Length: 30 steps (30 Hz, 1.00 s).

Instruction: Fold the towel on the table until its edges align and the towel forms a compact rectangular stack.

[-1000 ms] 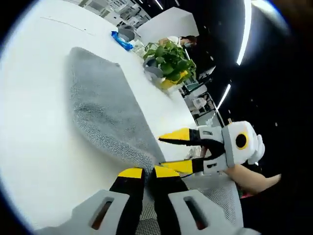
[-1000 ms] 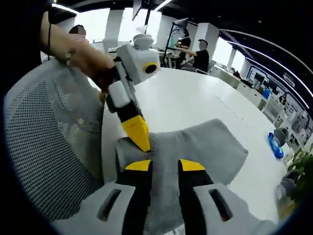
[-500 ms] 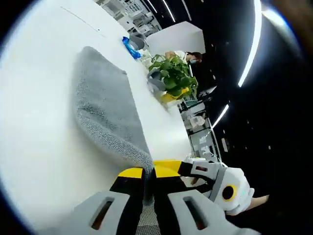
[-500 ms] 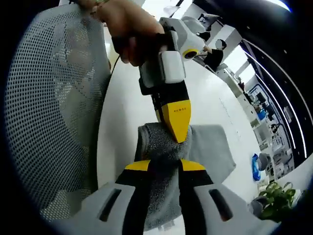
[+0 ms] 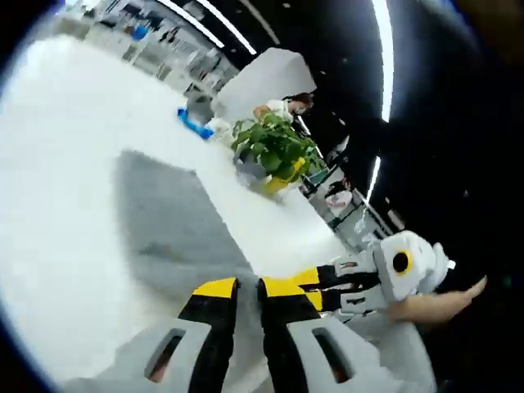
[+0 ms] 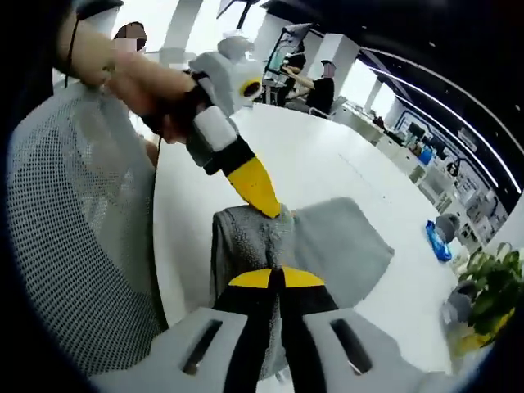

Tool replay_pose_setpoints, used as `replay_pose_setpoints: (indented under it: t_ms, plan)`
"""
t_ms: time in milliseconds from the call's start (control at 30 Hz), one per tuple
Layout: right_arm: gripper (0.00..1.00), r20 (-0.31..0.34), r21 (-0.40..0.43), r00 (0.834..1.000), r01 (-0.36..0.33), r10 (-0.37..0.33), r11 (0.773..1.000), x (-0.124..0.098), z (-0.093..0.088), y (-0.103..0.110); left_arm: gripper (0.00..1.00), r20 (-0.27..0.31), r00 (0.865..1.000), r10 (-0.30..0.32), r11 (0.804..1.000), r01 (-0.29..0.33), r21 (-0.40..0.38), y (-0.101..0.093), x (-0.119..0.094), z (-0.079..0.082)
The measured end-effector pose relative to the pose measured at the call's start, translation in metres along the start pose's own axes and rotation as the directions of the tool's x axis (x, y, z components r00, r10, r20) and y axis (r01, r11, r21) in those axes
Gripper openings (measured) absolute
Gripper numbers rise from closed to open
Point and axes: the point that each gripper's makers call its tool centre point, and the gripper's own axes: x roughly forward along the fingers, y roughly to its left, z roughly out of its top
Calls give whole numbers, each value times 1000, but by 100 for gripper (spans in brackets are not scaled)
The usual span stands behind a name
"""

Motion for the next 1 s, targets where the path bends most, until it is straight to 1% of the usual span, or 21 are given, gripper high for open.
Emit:
replay_pose_setpoints:
  t_ms: [33, 100, 167, 200, 233, 267, 300, 333, 367, 400, 433, 467, 567, 700, 733, 767, 800, 833, 900, 967, 1000]
  plan:
    - [0, 17, 44, 1000, -15, 15, 999, 0, 0, -2, 17, 25, 999, 22, 995, -24, 94, 1, -1, 8]
    - [0, 62, 179, 998, -43, 32, 983, -2, 2, -7, 25, 42, 998, 51, 932, -63, 357, -2, -2, 17]
    - [0, 95, 252, 994, -71, 48, 965, -3, 3, -9, 25, -6, 998, 60, 792, -44, 609, -11, 1, 8]
    - [0, 94, 253, 994, -76, 54, 964, -4, 1, -9, 25, -78, 996, 43, 695, 26, 718, -22, 4, -7]
    - [0, 89, 236, 995, -72, 53, 969, -3, 1, -9, 25, -129, 991, 34, 649, 76, 757, -29, 6, -18]
    - [0, 81, 215, 995, -82, 66, 973, -2, 0, -5, 26, -188, 982, 31, 574, 137, 808, -37, 9, -33]
    - [0, 75, 201, 995, -86, 72, 976, -1, 1, -1, 27, -218, 975, 33, 531, 168, 831, -41, 11, -41]
    - [0, 66, 175, 994, -94, 83, 980, 0, 1, 3, 28, -261, 965, 42, 463, 212, 860, -45, 12, -53]
    - [0, 51, 120, 993, -108, 103, 987, 2, 0, 9, 29, -266, 962, 66, 401, 219, 890, -44, 13, -56]
    - [0, 36, 85, 993, -115, 112, 990, 3, -1, 13, 30, -263, 960, 94, 323, 221, 920, -40, 14, -58]
    - [0, 15, 42, 991, -134, 134, 990, 5, -3, 21, 30, -264, 960, 95, 329, 220, 918, -39, 14, -58]
    - [0, 6, 14, 989, -145, 145, 989, 6, -3, 26, 30, -269, 960, 80, 369, 222, 903, -39, 15, -59]
    - [0, 5, -68, 984, -178, 179, 982, 9, 4, 41, 29, -287, 958, 11, 432, 255, 865, -46, 13, -59]
    - [0, 12, -93, 983, -181, 183, 979, 9, 8, 45, 22, -339, 941, 5, 413, 307, 858, -53, 13, -72]
    - [0, 14, -71, 981, -192, 193, 979, 8, 8, 46, 23, -355, 935, 27, 385, 318, 867, -51, 13, -77]
    - [0, 6, -73, 981, -194, 195, 978, 9, 5, 46, 20, -341, 939, 40, 333, 309, 891, -50, 15, -75]
    - [0, 0, -89, 979, -202, 203, 975, 9, 3, 48, 18, -339, 940, 45, 340, 305, 890, -50, 15, -74]
    - [0, -2, -116, 979, -202, 203, 973, 9, 3, 49, 17, -350, 936, 41, 365, 312, 877, -50, 14, -75]
    - [0, -5, -110, 981, -192, 193, 975, 8, 4, 49, 16, -348, 936, 47, 381, 305, 873, -48, 13, -73]
    - [0, 8, -106, 982, -185, 187, 977, 7, 7, 46, 10, -346, 934, 85, 390, 288, 875, -39, 13, -73]
    - [0, 11, -95, 983, -183, 185, 978, 7, 7, 44, 4, -353, 928, 118, 405, 280, 870, -33, 9, -74]
